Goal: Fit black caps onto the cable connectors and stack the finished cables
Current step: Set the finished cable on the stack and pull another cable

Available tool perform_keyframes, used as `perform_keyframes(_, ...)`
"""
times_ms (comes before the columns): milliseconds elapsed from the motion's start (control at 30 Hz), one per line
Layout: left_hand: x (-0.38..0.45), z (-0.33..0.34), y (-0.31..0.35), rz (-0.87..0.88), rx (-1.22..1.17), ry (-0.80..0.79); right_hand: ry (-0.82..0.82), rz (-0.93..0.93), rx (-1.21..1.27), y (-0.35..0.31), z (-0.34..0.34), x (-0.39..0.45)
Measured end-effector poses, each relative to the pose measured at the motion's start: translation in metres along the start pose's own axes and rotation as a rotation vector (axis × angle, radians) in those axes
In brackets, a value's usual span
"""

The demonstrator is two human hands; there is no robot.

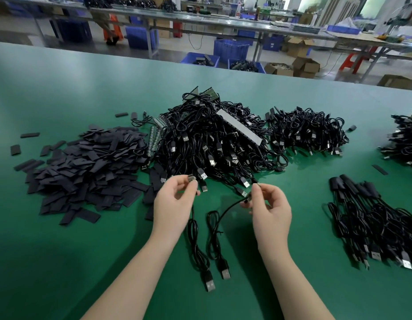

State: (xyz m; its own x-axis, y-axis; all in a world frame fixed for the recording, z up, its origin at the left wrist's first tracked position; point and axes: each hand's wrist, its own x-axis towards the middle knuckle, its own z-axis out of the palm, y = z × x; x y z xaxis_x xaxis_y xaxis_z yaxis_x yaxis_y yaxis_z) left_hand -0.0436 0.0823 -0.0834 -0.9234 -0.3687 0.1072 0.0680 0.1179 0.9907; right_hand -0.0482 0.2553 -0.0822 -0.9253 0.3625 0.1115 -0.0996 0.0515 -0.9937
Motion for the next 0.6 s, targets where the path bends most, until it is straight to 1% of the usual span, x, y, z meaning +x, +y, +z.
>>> perform_keyframes(67, 0.003, -0.004, 0.001, -0.032, -0.058, 0.038, 0.055, 0.053, 0.074, 0.0, -0.004, 0.004)
perform_keyframes(133, 0.003, -0.004, 0.0, -0.004, 0.022, 0.016, 0.15, 0.064, 0.17, -0.002, -0.007, 0.006)
perform_keyframes(167, 0.002, -0.004, -0.001, 0.01, 0.085, -0.018, 0.207, 0.036, 0.206, -0.004, -0.008, 0.007)
perform_keyframes(267, -0.001, -0.001, -0.004, 0.051, 0.258, -0.183, 0.318, -0.124, 0.23, -0.011, -0.013, 0.007)
perform_keyframes(367, -0.009, 0.004, -0.007, 0.137, 0.428, -0.41, 0.3, -0.227, 0.198, -0.021, -0.015, 0.002)
perform_keyframes(400, -0.012, 0.006, -0.008, 0.163, 0.469, -0.453, 0.29, -0.258, 0.181, -0.025, -0.015, 0.0)
perform_keyframes(433, -0.013, 0.008, -0.008, 0.197, 0.501, -0.456, 0.278, -0.298, 0.171, -0.031, -0.014, -0.002)
perform_keyframes(500, -0.013, 0.008, -0.005, 0.26, 0.51, -0.358, 0.212, -0.394, 0.168, -0.049, -0.009, -0.006)
perform_keyframes(567, -0.011, 0.005, 0.004, 0.331, 0.413, -0.171, 0.088, -0.438, 0.169, -0.069, -0.001, -0.01)
perform_keyframes(600, -0.01, 0.002, 0.009, 0.398, 0.339, -0.054, 0.015, -0.423, 0.18, -0.078, 0.005, -0.011)
